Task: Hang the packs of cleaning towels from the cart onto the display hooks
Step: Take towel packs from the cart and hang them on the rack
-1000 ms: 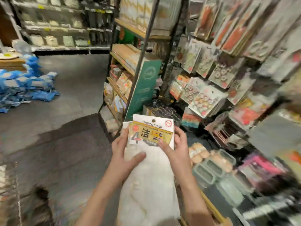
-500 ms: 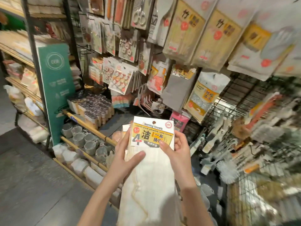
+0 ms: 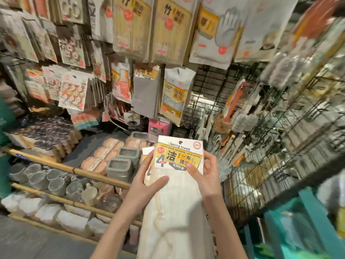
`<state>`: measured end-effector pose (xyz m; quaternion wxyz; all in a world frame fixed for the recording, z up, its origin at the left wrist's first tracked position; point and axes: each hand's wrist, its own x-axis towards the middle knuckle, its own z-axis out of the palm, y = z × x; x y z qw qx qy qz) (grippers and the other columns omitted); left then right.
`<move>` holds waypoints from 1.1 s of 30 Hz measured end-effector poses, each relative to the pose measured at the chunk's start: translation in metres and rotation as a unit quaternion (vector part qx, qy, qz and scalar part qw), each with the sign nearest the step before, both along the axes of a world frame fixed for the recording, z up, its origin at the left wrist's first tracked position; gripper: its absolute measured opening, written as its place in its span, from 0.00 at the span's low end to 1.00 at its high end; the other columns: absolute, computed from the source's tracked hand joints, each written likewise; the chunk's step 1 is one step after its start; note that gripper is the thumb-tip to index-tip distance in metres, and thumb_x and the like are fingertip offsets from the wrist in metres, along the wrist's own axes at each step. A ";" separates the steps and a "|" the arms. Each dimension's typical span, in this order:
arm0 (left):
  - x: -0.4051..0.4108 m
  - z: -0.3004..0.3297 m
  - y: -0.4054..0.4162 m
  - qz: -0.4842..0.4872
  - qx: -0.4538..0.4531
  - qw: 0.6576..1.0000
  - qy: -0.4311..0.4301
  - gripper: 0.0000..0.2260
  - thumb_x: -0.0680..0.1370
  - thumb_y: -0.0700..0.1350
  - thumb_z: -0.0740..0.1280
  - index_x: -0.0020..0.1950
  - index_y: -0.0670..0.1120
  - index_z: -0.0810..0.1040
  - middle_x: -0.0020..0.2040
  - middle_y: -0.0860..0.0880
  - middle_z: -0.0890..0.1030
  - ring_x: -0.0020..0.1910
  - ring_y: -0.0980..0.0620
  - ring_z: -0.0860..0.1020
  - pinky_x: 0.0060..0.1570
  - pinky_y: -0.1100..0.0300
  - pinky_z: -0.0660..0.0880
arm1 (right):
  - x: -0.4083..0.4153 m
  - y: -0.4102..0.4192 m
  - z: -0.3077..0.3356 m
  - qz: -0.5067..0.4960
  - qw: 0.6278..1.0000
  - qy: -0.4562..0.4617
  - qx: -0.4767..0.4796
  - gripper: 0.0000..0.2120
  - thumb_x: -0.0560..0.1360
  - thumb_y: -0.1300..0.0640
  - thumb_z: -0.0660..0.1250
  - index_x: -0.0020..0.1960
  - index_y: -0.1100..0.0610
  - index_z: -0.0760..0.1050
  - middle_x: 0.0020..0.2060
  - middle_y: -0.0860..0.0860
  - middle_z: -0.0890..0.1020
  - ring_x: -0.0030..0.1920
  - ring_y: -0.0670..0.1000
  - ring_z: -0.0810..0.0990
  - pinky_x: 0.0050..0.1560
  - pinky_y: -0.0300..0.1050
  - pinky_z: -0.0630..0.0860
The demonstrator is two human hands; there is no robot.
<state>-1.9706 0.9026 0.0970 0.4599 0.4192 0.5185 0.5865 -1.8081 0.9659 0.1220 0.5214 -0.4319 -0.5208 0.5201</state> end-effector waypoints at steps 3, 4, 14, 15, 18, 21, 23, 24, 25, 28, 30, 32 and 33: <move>0.011 -0.002 0.014 -0.020 0.006 1.000 0.009 0.32 0.73 0.37 0.73 0.68 0.62 0.66 0.55 0.73 0.78 0.54 0.69 0.78 0.45 0.73 0.75 | 0.015 0.002 0.003 -0.028 1.000 0.009 -0.001 0.20 0.71 0.69 0.70 0.54 0.51 0.68 0.47 0.51 0.81 0.44 0.41 0.82 0.44 0.35 0.77; 0.013 -0.003 0.017 -0.023 0.005 1.000 0.010 0.32 0.73 0.37 0.73 0.67 0.64 0.66 0.54 0.74 0.77 0.54 0.71 0.77 0.45 0.73 0.75 | 0.018 0.003 0.005 -0.031 0.999 0.010 -0.005 0.19 0.71 0.69 0.70 0.54 0.52 0.68 0.46 0.51 0.81 0.43 0.41 0.82 0.43 0.35 0.77; 0.004 -0.001 0.043 -0.068 -0.014 0.998 -0.006 0.32 0.71 0.39 0.75 0.54 0.78 0.72 0.55 0.67 0.81 0.53 0.63 0.81 0.41 0.70 0.77 | 0.026 0.048 0.041 -0.031 0.997 -0.053 -0.050 0.09 0.72 0.59 0.72 0.49 0.56 0.74 0.45 0.52 0.84 0.42 0.47 0.84 0.39 0.36 0.79; 0.002 -0.001 0.046 -0.072 -0.014 0.997 -0.008 0.31 0.71 0.40 0.75 0.55 0.78 0.72 0.54 0.66 0.81 0.52 0.63 0.81 0.41 0.70 0.77 | 0.026 0.051 0.042 -0.027 0.996 -0.061 -0.054 0.09 0.72 0.60 0.72 0.50 0.57 0.75 0.44 0.52 0.84 0.41 0.46 0.84 0.37 0.36 0.78; -0.004 0.001 0.051 -0.082 -0.022 0.996 -0.003 0.30 0.67 0.47 0.77 0.57 0.76 0.71 0.55 0.66 0.81 0.52 0.64 0.80 0.41 0.72 0.76 | 0.027 0.061 0.045 -0.004 0.993 -0.098 -0.059 0.10 0.72 0.60 0.71 0.51 0.61 0.75 0.43 0.52 0.85 0.39 0.45 0.84 0.35 0.34 0.76; -0.014 -0.004 0.056 -0.078 -0.029 0.997 0.000 0.32 0.63 0.51 0.81 0.58 0.76 0.71 0.58 0.65 0.80 0.56 0.62 0.79 0.48 0.65 0.78 | 0.028 0.074 0.054 0.058 0.976 -0.203 -0.059 0.09 0.73 0.55 0.71 0.50 0.56 0.76 0.40 0.48 0.86 0.40 0.45 0.84 0.38 0.36 0.78; -0.020 -0.006 0.059 -0.077 -0.032 0.996 0.008 0.32 0.61 0.56 0.78 0.59 0.76 0.70 0.59 0.65 0.79 0.59 0.60 0.78 0.55 0.57 0.77 | 0.025 0.084 0.060 0.103 0.962 -0.248 -0.057 0.08 0.71 0.52 0.72 0.48 0.53 0.78 0.42 0.49 0.86 0.44 0.47 0.84 0.46 0.40 0.78; -0.022 -0.007 0.062 -0.083 -0.032 0.996 0.009 0.32 0.60 0.57 0.78 0.60 0.76 0.70 0.59 0.64 0.80 0.58 0.60 0.79 0.56 0.55 0.76 | 0.023 0.089 0.062 0.121 0.957 -0.257 -0.057 0.08 0.71 0.51 0.73 0.47 0.52 0.79 0.43 0.48 0.86 0.45 0.47 0.84 0.47 0.39 0.78; -0.023 -0.007 0.064 -0.087 -0.029 0.996 0.011 0.32 0.60 0.57 0.78 0.60 0.76 0.70 0.59 0.64 0.80 0.58 0.60 0.79 0.56 0.56 0.76 | 0.019 0.093 0.062 0.138 0.952 -0.267 -0.055 0.08 0.70 0.50 0.73 0.47 0.51 0.80 0.43 0.47 0.86 0.44 0.46 0.84 0.47 0.37 0.78; -0.023 -0.010 0.071 -0.085 -0.023 0.996 0.014 0.31 0.62 0.53 0.78 0.61 0.72 0.72 0.59 0.62 0.80 0.57 0.59 0.80 0.52 0.59 0.77 | 0.010 0.103 0.058 0.155 0.946 -0.280 -0.051 0.08 0.70 0.50 0.74 0.47 0.51 0.82 0.41 0.47 0.86 0.43 0.46 0.85 0.46 0.39 0.79; -0.025 -0.011 0.075 -0.077 -0.020 0.997 0.011 0.29 0.66 0.53 0.77 0.61 0.71 0.71 0.58 0.64 0.80 0.56 0.62 0.80 0.51 0.63 0.76 | 0.012 0.111 0.053 0.161 0.951 -0.255 -0.066 0.04 0.70 0.53 0.74 0.44 0.51 0.82 0.43 0.50 0.86 0.44 0.49 0.85 0.50 0.46 0.80; -0.028 -0.008 0.079 -0.059 -0.020 0.998 0.019 0.24 0.71 0.53 0.75 0.59 0.74 0.71 0.54 0.73 0.77 0.52 0.70 0.77 0.46 0.74 0.74 | 0.021 0.120 0.050 0.161 0.954 -0.240 -0.084 0.02 0.71 0.54 0.73 0.43 0.51 0.81 0.43 0.52 0.86 0.46 0.52 0.85 0.53 0.51 0.79; -0.029 -0.007 0.081 -0.050 -0.023 0.998 0.028 0.22 0.73 0.52 0.72 0.58 0.76 0.70 0.52 0.77 0.75 0.51 0.75 0.76 0.42 0.78 0.72 | 0.026 0.125 0.049 0.154 0.955 -0.239 -0.087 0.01 0.71 0.54 0.73 0.42 0.50 0.82 0.43 0.52 0.86 0.46 0.53 0.84 0.54 0.52 0.78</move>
